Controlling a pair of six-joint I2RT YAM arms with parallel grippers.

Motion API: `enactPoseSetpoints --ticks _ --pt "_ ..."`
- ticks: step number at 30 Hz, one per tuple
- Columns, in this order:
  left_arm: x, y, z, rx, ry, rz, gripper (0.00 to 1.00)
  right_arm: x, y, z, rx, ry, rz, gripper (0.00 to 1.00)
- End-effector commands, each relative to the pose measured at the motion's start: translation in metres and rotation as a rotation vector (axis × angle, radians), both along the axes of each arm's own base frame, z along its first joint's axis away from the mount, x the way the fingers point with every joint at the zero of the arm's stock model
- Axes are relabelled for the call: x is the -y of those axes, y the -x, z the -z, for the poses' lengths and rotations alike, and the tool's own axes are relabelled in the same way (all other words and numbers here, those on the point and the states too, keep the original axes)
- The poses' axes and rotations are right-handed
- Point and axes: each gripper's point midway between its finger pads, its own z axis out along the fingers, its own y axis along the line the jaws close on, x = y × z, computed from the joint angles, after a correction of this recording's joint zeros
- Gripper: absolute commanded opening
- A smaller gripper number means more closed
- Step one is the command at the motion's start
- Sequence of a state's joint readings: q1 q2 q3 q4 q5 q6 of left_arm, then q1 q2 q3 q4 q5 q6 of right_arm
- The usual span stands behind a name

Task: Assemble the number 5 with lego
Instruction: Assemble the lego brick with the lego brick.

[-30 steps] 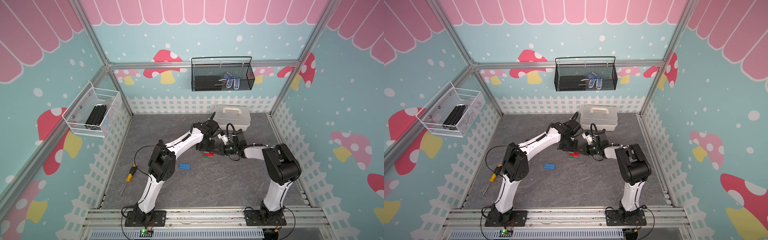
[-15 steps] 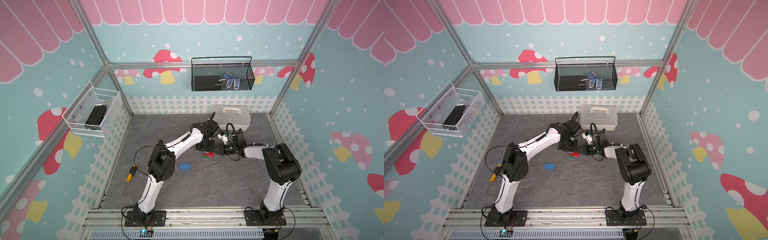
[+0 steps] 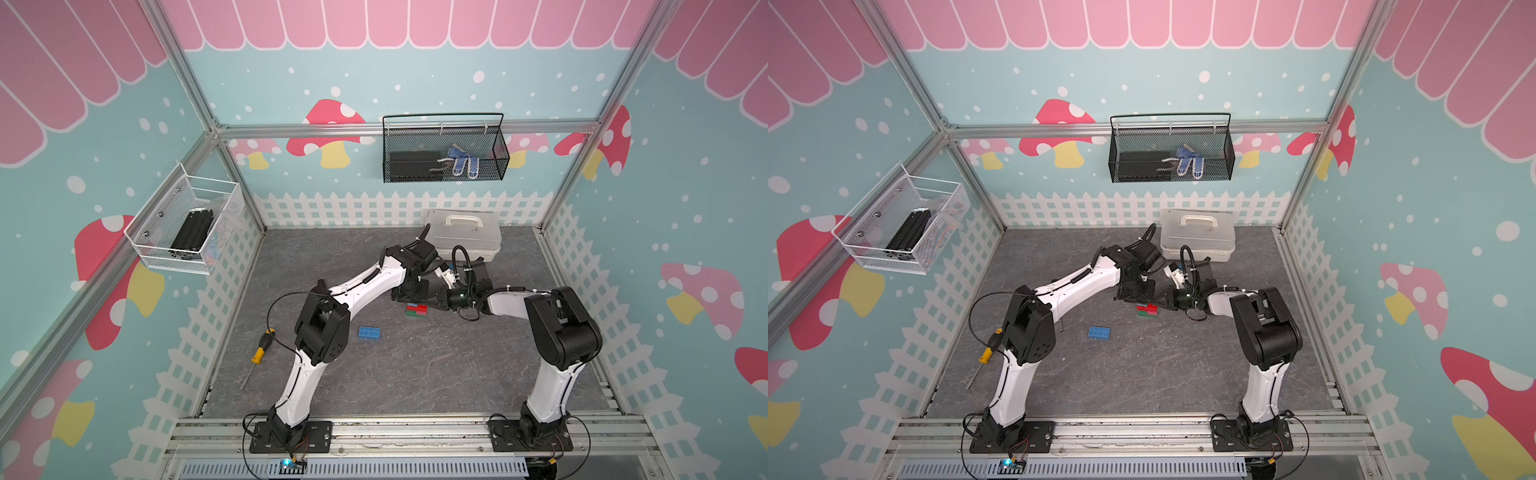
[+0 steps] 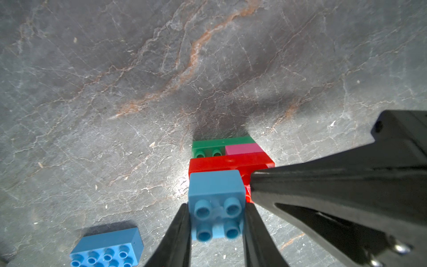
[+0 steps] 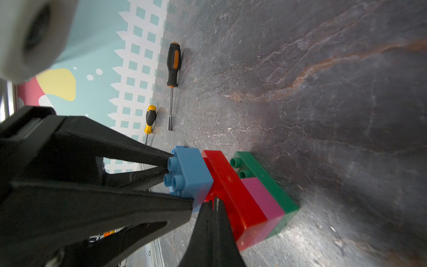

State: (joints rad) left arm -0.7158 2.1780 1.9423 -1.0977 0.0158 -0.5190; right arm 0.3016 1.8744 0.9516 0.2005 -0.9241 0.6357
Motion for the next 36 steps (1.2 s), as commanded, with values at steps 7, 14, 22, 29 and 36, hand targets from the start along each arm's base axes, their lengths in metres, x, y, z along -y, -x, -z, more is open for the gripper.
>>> enactPoseSetpoints --ticks 7,14,22,29,36 --pt "-0.008 0.012 0.010 -0.017 -0.026 0.003 0.16 0.012 0.015 0.047 -0.133 0.121 0.032 0.00" --pt "-0.001 0.010 0.016 -0.032 -0.004 0.001 0.18 0.012 0.014 0.046 -0.132 0.120 0.031 0.00" --pt "-0.005 0.013 0.030 -0.051 -0.029 0.001 0.18 0.011 0.016 0.049 -0.139 0.123 0.025 0.00" --pt "-0.001 0.015 0.044 -0.073 -0.024 0.002 0.19 0.011 0.019 0.053 -0.149 0.130 0.021 0.00" --pt "-0.005 0.025 0.060 -0.119 -0.049 0.006 0.21 0.011 0.018 0.055 -0.150 0.132 0.022 0.00"
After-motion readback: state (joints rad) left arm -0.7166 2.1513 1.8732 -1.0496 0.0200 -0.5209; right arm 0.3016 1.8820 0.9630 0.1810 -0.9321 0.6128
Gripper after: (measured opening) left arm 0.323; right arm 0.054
